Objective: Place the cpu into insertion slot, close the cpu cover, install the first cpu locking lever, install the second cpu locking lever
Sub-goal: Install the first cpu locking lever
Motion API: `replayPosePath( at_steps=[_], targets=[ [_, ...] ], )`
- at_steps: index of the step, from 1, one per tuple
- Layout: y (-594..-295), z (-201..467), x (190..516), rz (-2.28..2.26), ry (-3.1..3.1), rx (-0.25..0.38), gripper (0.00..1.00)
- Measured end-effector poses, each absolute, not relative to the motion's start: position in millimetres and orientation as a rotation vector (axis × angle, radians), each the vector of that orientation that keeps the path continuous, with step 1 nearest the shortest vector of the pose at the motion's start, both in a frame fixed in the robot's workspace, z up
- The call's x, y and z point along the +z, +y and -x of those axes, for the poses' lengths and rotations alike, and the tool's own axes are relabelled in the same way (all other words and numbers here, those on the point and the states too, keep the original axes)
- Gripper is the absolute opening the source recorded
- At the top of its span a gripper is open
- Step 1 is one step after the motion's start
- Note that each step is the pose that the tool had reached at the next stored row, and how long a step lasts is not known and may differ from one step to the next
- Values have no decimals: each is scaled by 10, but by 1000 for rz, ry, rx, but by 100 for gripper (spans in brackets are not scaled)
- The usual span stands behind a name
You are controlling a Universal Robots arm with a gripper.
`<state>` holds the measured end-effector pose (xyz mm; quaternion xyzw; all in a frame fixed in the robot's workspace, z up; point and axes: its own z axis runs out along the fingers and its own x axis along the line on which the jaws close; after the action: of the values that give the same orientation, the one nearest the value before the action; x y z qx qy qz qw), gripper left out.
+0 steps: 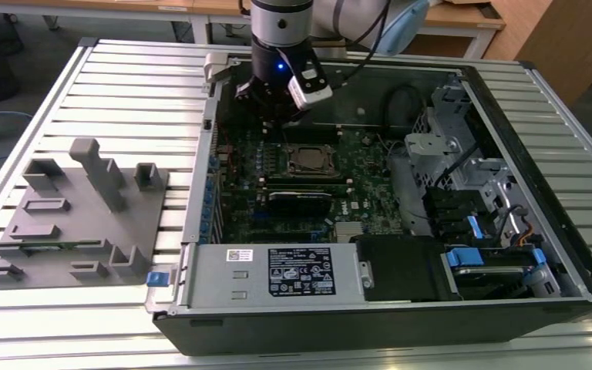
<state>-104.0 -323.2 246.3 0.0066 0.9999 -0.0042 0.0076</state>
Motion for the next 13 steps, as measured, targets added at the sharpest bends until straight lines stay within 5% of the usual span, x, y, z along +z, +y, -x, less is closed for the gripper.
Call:
replayPosePath(
  at_steps=[13],
  targets=[
    [-3217, 1056, 2461, -21, 3126, -13, 11]
  ],
)
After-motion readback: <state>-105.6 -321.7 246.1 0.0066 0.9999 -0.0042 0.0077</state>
